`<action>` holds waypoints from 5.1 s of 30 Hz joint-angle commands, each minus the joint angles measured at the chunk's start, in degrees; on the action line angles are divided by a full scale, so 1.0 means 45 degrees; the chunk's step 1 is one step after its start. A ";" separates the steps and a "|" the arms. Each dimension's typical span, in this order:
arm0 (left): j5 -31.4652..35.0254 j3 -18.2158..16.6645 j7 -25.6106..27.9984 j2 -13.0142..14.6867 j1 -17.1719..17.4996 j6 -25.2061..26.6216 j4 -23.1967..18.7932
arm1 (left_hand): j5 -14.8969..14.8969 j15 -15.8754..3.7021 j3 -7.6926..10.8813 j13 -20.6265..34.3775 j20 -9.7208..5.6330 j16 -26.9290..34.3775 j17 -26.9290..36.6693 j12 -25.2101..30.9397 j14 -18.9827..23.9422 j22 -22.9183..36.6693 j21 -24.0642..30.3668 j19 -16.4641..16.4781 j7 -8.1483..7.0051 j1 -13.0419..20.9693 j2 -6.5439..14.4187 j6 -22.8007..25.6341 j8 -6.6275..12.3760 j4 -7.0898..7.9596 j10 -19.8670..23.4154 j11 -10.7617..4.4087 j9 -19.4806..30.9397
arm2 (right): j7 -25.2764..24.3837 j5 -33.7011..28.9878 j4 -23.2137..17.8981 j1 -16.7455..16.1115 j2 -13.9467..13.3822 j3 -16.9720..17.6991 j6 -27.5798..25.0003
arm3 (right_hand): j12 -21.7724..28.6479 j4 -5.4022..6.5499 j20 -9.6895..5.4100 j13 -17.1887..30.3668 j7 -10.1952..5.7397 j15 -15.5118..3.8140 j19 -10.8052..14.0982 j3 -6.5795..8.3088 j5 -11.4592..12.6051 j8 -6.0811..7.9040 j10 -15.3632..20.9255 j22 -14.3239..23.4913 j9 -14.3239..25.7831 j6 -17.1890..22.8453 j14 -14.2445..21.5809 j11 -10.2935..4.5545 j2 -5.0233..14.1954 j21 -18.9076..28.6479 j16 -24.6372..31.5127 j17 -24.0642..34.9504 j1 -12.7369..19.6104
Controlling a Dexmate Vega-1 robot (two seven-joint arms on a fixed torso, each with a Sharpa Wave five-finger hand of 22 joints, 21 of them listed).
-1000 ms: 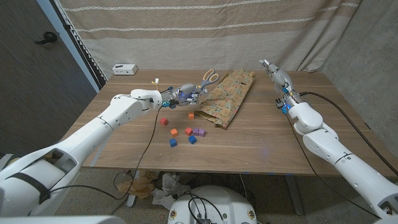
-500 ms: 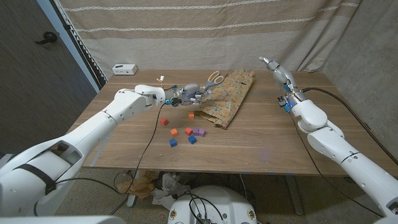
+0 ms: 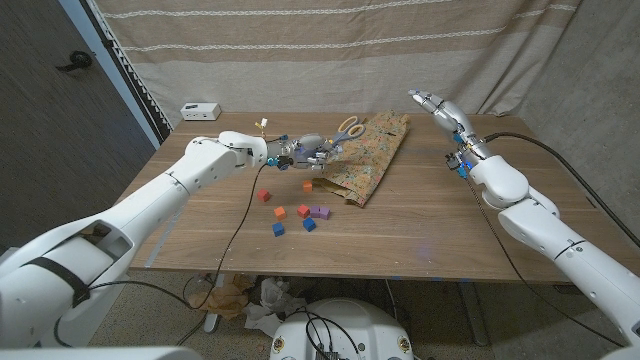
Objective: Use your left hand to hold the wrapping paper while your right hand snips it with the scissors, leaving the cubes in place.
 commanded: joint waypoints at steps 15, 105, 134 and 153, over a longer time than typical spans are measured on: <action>0.1362 0.0890 -0.0503 -0.0004 -0.0800 0.0267 -0.0188 | 0.0114 -0.0002 0.0056 0.0041 -0.0439 0.0086 0.0033 -0.0008 0.0045 -0.0103 0.0073 -0.0074 0.0111 -0.0045 0.0144 0.0033 -0.0027 -0.0124 0.0008 -0.0038 -0.0008 | 0.0212 -0.1721 -0.1516 -0.0119 -0.1133 -0.0260 -0.0935 | -0.0100 -0.0136 0.0157 0.0031 0.0072 0.0214 -0.0092 0.0275 -0.0108 0.0037 -0.0260 0.0022 0.0050 0.0176 -0.0287 0.0197 0.0143 -0.0029 -0.0050 0.0022 0.0539; 0.2860 0.1329 -0.0704 -0.0290 -0.0871 -0.0849 -0.0222 | 0.0121 -0.0003 0.0138 0.0038 -0.0436 0.0055 0.0025 -0.0007 0.0042 -0.0550 0.0313 -0.0166 0.0143 -0.0157 0.0140 0.0155 -0.0142 -0.0164 0.0042 -0.0053 -0.0301 | 0.0744 -0.9017 -0.4894 0.1218 -0.2258 -0.1785 -0.4455 | 0.0031 -0.0662 0.0545 0.0007 0.1128 0.0391 0.0474 0.2395 -0.0656 0.0753 -0.0120 -0.0006 0.0590 0.1887 -0.0009 0.1010 0.0150 0.0038 -0.0021 -0.0018 0.4128; 0.2862 0.1328 -0.0689 -0.0311 -0.0792 -0.0784 -0.0267 | 0.0098 -0.0004 0.0153 0.0041 -0.0435 0.0035 0.0023 -0.0003 0.0016 -0.0717 0.0257 -0.0310 0.0136 -0.0154 0.0141 0.0173 -0.0181 -0.0152 -0.0055 -0.0044 -0.0379 | 0.1127 -1.1572 -0.5426 0.1514 -0.2432 -0.2278 -0.4968 | 0.0054 -0.0415 0.0573 -0.0013 0.1329 0.0599 0.0490 0.2969 -0.1354 0.1054 -0.0160 0.0007 0.1179 0.2034 0.0094 0.1113 0.0026 0.0039 0.0019 -0.0011 0.4765; 0.3030 0.1301 -0.0611 -0.0188 -0.0740 -0.0969 -0.0387 | 0.0098 -0.0005 0.0154 0.0040 -0.0436 0.0036 0.0022 -0.0004 0.0024 -0.0709 0.0306 -0.0261 0.0139 -0.0157 0.0140 0.0168 -0.0163 -0.0147 -0.0038 -0.0047 -0.0349 | 0.2220 -1.2577 -0.5541 0.2008 -0.2217 -0.2743 -0.5469 | 0.0076 -0.0325 0.0549 -0.0021 0.1480 0.0593 0.0593 0.3077 -0.1538 0.1275 -0.0088 0.0008 0.1380 0.2389 0.0234 0.1121 0.0046 0.0065 0.0050 -0.0001 0.4780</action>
